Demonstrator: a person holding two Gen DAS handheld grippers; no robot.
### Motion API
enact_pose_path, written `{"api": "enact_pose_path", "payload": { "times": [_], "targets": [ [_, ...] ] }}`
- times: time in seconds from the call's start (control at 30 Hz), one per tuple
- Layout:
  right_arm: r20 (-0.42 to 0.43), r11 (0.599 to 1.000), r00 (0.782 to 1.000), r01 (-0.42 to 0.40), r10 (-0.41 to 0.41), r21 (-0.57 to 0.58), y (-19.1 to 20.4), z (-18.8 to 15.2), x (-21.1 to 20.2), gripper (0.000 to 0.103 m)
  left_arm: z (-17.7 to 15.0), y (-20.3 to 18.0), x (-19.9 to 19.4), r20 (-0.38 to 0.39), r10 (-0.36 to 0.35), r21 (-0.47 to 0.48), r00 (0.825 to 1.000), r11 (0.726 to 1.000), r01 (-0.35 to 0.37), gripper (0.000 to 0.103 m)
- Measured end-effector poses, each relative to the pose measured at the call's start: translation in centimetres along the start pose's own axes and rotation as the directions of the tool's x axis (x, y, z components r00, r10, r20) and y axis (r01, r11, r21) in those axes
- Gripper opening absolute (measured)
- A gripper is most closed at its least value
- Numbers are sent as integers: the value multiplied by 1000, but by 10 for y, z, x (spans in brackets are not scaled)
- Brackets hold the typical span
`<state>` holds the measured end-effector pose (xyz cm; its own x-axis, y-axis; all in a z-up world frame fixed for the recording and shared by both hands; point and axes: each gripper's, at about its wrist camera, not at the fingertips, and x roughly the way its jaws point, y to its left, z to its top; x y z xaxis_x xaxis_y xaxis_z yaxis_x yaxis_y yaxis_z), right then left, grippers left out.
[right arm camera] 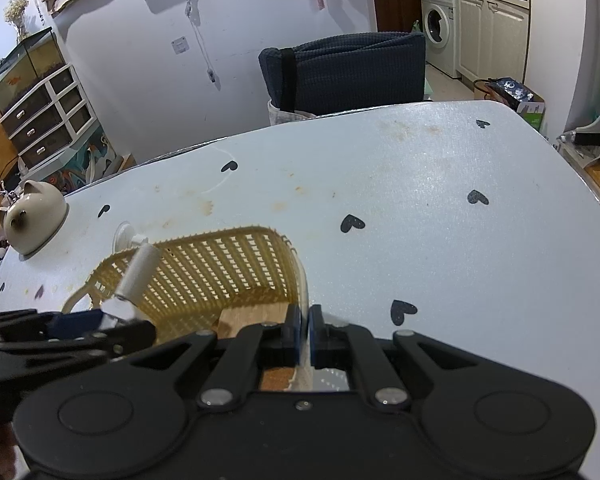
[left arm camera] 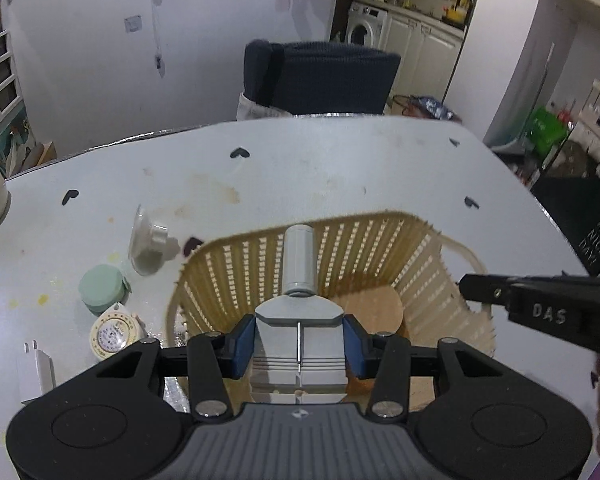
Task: Organize rigid objects
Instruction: 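Lower the holder into the basket and open the left gripper while the right gripper holds the basket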
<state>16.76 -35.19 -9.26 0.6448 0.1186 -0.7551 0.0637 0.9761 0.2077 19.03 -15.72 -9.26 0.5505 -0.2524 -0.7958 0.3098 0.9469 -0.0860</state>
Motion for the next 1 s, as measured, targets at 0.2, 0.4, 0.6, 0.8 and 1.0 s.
{"api": "enact_pose_path", "payload": {
  "times": [0.2,0.4,0.6,0.8,1.0],
  "targets": [
    [-2,1000,1000,-1,1,-2,0,1,0,4,-2,-6,9,-25,4,22,1000,1000,-3,47],
    [-5,1000,1000,-1,1,-4,1,0,0,4,1,-8,16,-30,-4,35,1000,999,5,47],
    [-7,1000,1000,-4,4,0,0,1,0,4,1,-11,13,-19,-32,38,999,999,33,71],
    [-9,1000,1000,-5,5,-1,0,1,1,4,-2,-14,6,-16,-49,39,999,998,49,72],
    [-10,1000,1000,-4,4,-3,1,1,0,4,-2,-13,-5,-3,-54,36,999,998,54,83]
  ]
}}
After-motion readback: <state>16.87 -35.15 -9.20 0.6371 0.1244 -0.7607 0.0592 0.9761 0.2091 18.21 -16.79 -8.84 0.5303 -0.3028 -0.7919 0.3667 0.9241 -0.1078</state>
